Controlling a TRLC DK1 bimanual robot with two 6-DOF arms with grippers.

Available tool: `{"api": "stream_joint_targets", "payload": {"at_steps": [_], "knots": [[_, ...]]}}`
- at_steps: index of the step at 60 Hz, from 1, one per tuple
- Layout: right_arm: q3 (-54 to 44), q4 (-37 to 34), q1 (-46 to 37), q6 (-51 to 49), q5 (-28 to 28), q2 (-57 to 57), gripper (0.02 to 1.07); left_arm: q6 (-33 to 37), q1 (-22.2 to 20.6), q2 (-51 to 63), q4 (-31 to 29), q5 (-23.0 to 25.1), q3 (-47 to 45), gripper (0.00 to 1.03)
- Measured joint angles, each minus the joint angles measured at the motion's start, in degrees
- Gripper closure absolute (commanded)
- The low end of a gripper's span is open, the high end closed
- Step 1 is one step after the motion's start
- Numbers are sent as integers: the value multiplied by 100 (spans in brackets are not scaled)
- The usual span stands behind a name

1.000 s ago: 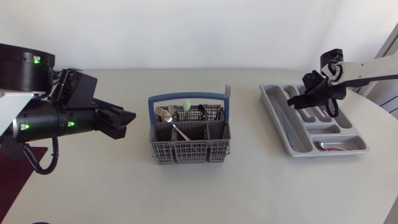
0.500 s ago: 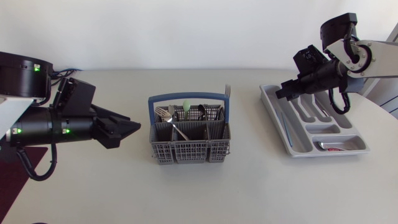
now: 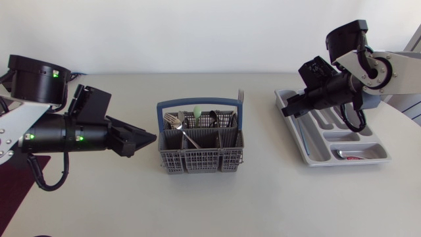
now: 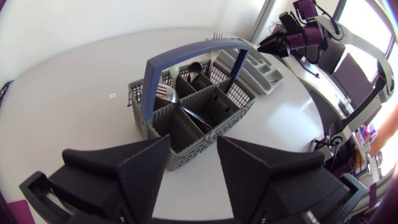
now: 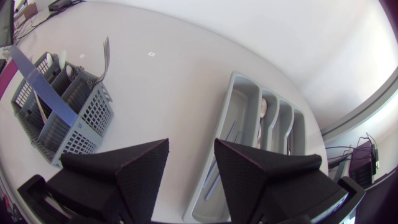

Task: Sort the cutlery from the basket into the organizer compartments.

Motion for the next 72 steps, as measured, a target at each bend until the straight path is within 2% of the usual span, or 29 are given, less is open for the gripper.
{"api": "stream_joint_targets", "payload": {"at_steps": [6, 24, 27, 28, 29, 32, 41, 62, 68, 72], "knots": [[-13, 2, 46, 2, 20, 0, 52, 2, -251, -57, -4, -199, 46, 39], [-151, 7, 81, 0, 46, -11, 52, 37, -678, -87, -111, -407, 131, 30], [-186, 7, 85, 0, 52, -11, 52, 76, -758, -87, -111, -623, 131, 27], [-197, 9, 85, 0, 59, -11, 52, 101, -809, -87, -109, -765, 131, 26], [-221, 7, 94, 0, 61, -11, 52, 170, -957, -87, -98, -1115, 129, 26], [-245, 13, 120, 0, 70, -11, 52, 216, -1174, -87, 48, -1375, 114, 27], [-245, 20, 205, 0, 109, -11, 52, 308, -1156, -92, 431, -1469, -15, 27], [-245, 20, 273, 0, 146, -11, 52, 671, -1176, 26, 723, -1497, -125, 28], [-256, 22, 299, 0, 149, -11, 52, 662, -1469, 26, 723, -2330, -125, 28], [-267, 24, 319, 0, 146, -11, 52, 660, -1694, 26, 678, -2518, -125, 26]]}}
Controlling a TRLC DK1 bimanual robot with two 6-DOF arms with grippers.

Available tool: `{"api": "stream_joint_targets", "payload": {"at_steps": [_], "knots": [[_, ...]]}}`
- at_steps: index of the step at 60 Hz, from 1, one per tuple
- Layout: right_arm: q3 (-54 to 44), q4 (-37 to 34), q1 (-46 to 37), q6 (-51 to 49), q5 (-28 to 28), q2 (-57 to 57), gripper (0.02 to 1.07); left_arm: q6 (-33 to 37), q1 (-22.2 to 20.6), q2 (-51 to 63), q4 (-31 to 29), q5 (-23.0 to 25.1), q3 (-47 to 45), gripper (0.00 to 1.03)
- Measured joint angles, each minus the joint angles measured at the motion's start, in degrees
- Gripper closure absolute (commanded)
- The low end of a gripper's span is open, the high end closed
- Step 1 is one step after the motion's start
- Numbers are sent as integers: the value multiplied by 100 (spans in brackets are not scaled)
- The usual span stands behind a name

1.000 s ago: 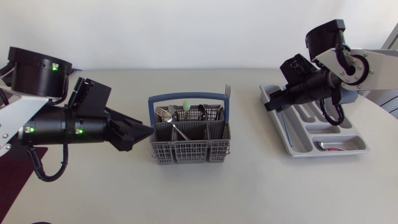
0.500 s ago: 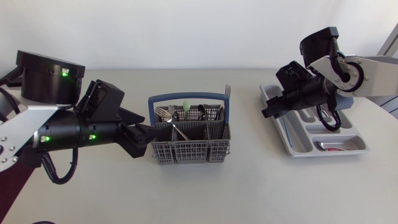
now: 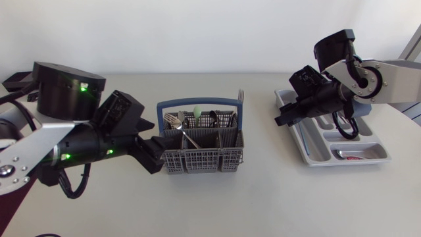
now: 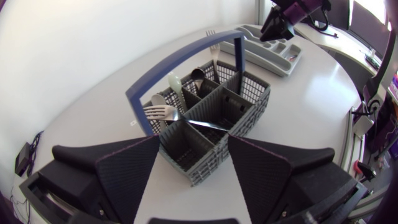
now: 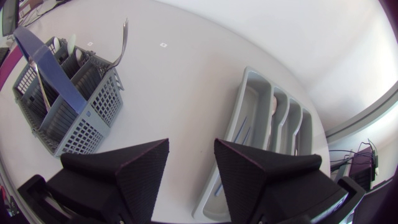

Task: Sort the cutlery from the basket into the organizer compartments.

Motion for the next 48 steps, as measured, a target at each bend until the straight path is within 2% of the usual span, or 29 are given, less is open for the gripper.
{"api": "stream_joint_targets", "payload": {"at_steps": [7, 14, 18, 22, 24, 31, 35, 38, 39, 43, 48], "knots": [[-15, -2, 28, 0, 2, 0, 52, -9, -201, 2, -291, -57, 0, 20], [-22, -2, 39, 0, 2, 0, 52, 15, -240, 74, -529, 33, 2, 20], [-55, -2, 61, 0, 7, 0, 52, 107, -245, 98, -409, 55, 2, 28], [-94, -4, 76, 0, 9, 0, 52, 210, -243, 109, -201, 236, 0, 29], [-103, -2, 90, 0, 9, 0, 52, 232, -227, 107, -31, 341, -22, 34], [-111, 0, 98, 0, 22, 0, 52, 271, -175, 107, 278, 656, -116, 43], [-131, 2, 98, 0, 20, 0, 52, 273, -173, 79, 522, 678, -232, 53], [-149, 9, 98, 0, 20, 0, 52, 308, -203, 2, 719, 678, -341, 69], [-155, 13, 98, 0, 22, 0, 52, 361, -225, -33, 811, 678, -385, 71], [-164, 17, 98, 0, 22, 0, 52, 446, -302, -133, 1036, 660, -463, 71], [-166, 20, 105, 0, 20, 0, 52, 463, -463, -229, 1285, 306, -503, 71]]}}
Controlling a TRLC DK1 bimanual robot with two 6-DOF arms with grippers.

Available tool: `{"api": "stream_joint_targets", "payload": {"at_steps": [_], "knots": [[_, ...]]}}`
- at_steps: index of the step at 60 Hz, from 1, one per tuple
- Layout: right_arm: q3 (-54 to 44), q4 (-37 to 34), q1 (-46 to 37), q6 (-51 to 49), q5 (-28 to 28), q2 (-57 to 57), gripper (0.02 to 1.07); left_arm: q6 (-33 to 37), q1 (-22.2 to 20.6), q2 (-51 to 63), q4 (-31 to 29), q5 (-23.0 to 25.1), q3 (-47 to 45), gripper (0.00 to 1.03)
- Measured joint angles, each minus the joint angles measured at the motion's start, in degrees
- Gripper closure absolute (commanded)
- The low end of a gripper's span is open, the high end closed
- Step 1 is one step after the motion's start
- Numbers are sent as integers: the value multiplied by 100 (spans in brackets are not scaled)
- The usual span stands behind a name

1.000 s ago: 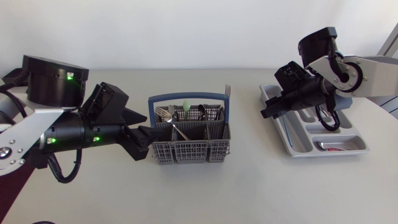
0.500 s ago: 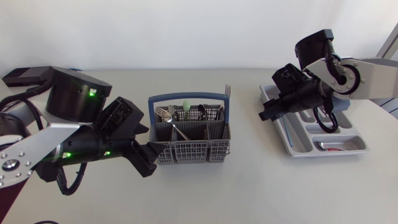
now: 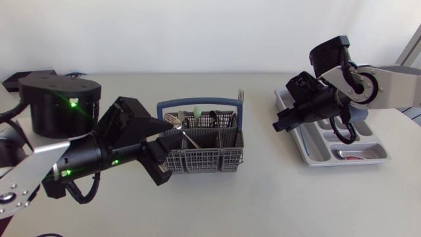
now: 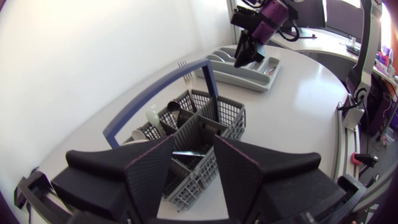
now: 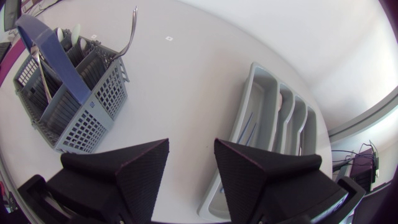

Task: Sort the cutlery from the basket into the organizer compartments.

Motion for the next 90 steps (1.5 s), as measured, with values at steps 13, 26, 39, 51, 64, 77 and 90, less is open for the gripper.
{"api": "stream_joint_targets", "payload": {"at_steps": [13, 26, 39, 51, 64, 77, 90], "knots": [[-254, 46, 317, 0, -24, -319, 52, 48, -140, 0, 385, -184, -70, 70], [-433, 46, 833, 22, -28, -704, 52, 4, -138, 330, 533, -282, -70, 66], [-509, 39, 1086, 44, -42, -798, 52, -481, -122, 538, 525, -326, -68, 67], [-535, 24, 1158, 44, -42, -807, 52, -1054, -85, 791, 302, -330, 24, 67], [-562, 17, 1207, 44, -39, -807, 52, -2658, 551, 992, 396, 516, 103, 67], [-562, 20, 1274, 46, -39, -807, 52, -3705, 885, 1110, 804, 761, 90, 66], [-562, 22, 1377, 66, -42, -807, 52, -4127, 844, 1488, 824, 623, 90, 51]]}}
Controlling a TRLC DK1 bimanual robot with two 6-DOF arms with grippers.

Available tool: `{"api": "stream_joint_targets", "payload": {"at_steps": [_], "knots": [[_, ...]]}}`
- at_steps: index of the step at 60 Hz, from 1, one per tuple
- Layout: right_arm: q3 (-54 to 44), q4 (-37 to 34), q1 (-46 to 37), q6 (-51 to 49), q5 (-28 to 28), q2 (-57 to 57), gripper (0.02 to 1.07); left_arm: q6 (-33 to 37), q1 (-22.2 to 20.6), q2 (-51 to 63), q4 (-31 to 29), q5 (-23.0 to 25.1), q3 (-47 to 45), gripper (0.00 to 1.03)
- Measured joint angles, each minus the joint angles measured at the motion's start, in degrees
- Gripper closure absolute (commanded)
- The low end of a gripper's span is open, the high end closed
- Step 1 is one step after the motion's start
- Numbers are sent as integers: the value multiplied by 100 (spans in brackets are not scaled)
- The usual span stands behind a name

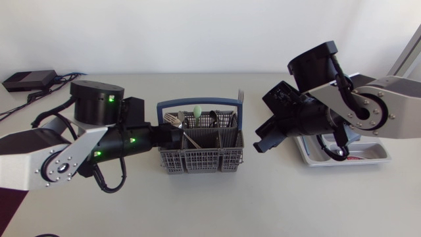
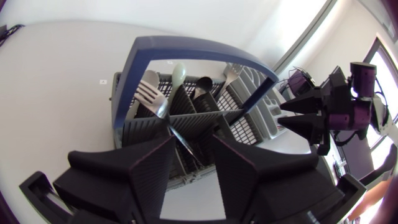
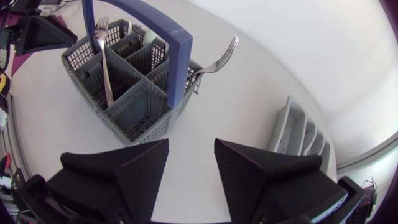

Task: Sort the cutlery from the basket into the organizer compartments.

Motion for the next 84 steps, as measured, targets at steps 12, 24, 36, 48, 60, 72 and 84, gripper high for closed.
{"api": "stream_joint_targets", "payload": {"at_steps": [12, 24, 36, 48, 60, 72, 84], "knots": [[-37, 20, 11, 0, 0, 0, 52, -356, -269, 227, 131, -826, -85, 51], [-138, 31, 42, 2, -2, 0, 52, -662, -334, 323, 487, -1209, -85, 51], [-192, 94, 42, 2, -22, 0, 52, -752, -422, 632, 651, -1432, -85, 51], [-197, 109, 81, 2, -22, -2, 52, -791, -463, 850, 909, -1639, -72, 51], [-214, 118, 116, 2, -22, -15, 52, -859, -463, 1060, 1113, -1729, 17, 51], [-240, 149, 122, 2, -46, -33, 52, -942, -514, 1244, 1207, -1958, 133, 53], [-310, 175, 122, 2, -94, -33, 52, -1051, -691, 1357, 1381, -2302, 190, 57]]}}
